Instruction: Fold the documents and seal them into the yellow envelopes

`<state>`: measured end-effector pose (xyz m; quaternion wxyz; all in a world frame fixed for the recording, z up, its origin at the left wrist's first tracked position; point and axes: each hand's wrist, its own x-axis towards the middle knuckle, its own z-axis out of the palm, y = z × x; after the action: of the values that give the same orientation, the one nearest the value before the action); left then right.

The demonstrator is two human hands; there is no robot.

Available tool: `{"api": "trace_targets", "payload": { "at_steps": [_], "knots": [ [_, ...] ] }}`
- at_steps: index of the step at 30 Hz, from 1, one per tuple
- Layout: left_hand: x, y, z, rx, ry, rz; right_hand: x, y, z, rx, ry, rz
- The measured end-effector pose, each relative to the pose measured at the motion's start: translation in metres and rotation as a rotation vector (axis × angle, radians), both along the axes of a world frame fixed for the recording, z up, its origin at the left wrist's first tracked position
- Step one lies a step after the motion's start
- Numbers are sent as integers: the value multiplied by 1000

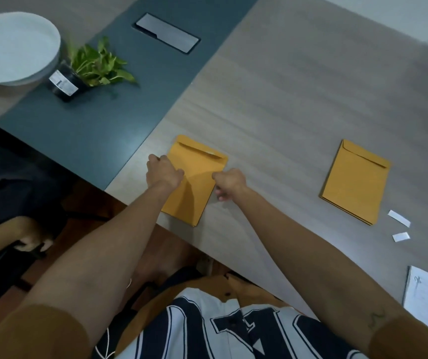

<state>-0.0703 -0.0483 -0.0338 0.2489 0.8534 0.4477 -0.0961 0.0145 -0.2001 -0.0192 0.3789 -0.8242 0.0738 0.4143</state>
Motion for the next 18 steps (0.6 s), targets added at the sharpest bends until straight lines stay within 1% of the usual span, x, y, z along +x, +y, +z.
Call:
{"api": "trace_targets", "payload": {
  "at_steps": [6, 12, 18],
  "knots": [
    [8, -1, 6, -31, -64, 65, 2, 2, 3, 5, 6, -24],
    [11, -1, 8, -89, -13, 40, 0, 5, 4, 0, 12, -33],
    [10, 2, 9, -104, -23, 34, -4, 7, 5, 1, -2, -55]
  ]
}}
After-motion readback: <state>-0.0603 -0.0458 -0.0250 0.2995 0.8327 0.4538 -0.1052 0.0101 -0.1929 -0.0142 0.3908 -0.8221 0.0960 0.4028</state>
